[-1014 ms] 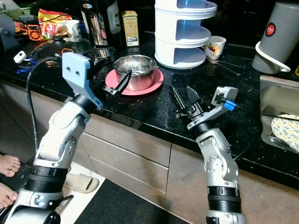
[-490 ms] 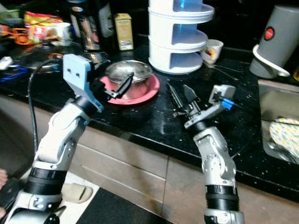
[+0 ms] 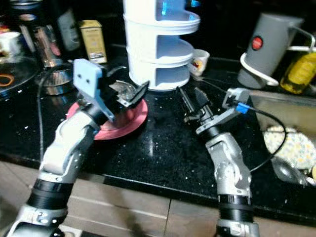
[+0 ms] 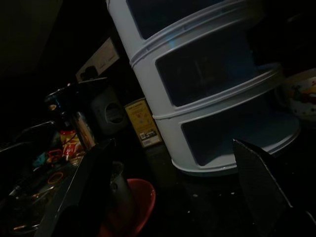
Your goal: Kitchen organization
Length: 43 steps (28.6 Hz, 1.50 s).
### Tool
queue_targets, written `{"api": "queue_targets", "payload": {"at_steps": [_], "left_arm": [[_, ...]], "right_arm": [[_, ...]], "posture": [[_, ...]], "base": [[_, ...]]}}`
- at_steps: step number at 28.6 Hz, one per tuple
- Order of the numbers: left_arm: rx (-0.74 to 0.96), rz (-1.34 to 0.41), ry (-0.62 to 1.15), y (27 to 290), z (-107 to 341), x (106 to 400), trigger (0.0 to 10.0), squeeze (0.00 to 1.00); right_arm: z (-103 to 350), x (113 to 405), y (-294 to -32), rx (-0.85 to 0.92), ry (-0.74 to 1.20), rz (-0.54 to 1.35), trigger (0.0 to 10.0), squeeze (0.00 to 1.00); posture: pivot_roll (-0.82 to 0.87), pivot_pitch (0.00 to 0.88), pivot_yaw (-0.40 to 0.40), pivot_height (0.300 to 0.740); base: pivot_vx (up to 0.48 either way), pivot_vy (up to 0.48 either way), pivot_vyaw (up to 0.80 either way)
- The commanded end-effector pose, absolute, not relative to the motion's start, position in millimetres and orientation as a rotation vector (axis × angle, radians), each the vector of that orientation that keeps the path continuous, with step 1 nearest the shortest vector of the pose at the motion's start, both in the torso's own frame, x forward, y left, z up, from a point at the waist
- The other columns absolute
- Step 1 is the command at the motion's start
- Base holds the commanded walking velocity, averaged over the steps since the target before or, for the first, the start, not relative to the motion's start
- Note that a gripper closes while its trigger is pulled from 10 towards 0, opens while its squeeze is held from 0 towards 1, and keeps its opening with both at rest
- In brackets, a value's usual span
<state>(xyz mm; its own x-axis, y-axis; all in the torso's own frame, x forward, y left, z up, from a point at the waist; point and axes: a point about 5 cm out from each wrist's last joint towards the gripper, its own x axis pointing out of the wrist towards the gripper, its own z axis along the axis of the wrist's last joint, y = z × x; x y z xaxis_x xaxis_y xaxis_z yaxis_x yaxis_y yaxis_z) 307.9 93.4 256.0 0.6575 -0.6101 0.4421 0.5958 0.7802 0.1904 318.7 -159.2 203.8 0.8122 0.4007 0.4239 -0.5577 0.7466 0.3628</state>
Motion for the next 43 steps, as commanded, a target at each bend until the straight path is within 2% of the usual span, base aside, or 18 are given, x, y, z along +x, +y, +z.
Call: {"api": "queue_targets", "payload": {"at_steps": [1,8,14,27,30,39,43], "left_arm": [[0.032,-0.705,-0.486,95,251,305,10.0,0.00],[0.124,-0.748,-0.432,92,249,298,10.0,0.00],[0.265,-0.650,-0.317,100,241,300,10.0,0.00],[0.347,-0.509,-0.226,115,228,313,10.0,0.00],[0.442,-0.502,-0.228,113,231,321,10.0,0.00],[0.488,-0.470,-0.248,110,236,331,10.0,0.00],[0.412,-0.486,-0.266,102,242,336,10.0,0.00]], "right_arm": [[200,319,-158,0.504,-0.319,0.538,10.0,0.00],[199,319,-160,0.495,-0.311,0.533,10.0,0.00],[185,317,-155,0.473,-0.244,0.547,10.0,0.00],[184,316,-147,0.466,-0.236,0.575,10.0,0.00],[183,315,-150,0.466,-0.238,0.554,10.0,0.00],[182,312,-152,0.458,-0.237,0.540,10.0,0.00],[182,309,-152,0.446,-0.231,0.541,10.0,0.00]], "posture": [[0.05,0.000,-0.019,0.740],[0.05,0.000,-0.020,0.740],[0.06,0.000,-0.026,0.740],[0.06,0.000,-0.031,0.740],[0.05,0.000,-0.025,0.740],[0.03,0.000,-0.014,0.740],[0.02,0.000,-0.010,0.740]], "base": [[0.000,0.000,0.00],[0.000,0.000,0.00],[0.000,0.000,0.00],[0.000,0.000,0.00],[0.000,0.000,0.00],[0.000,0.000,0.00],[0.000,0.000,0.00]]}}
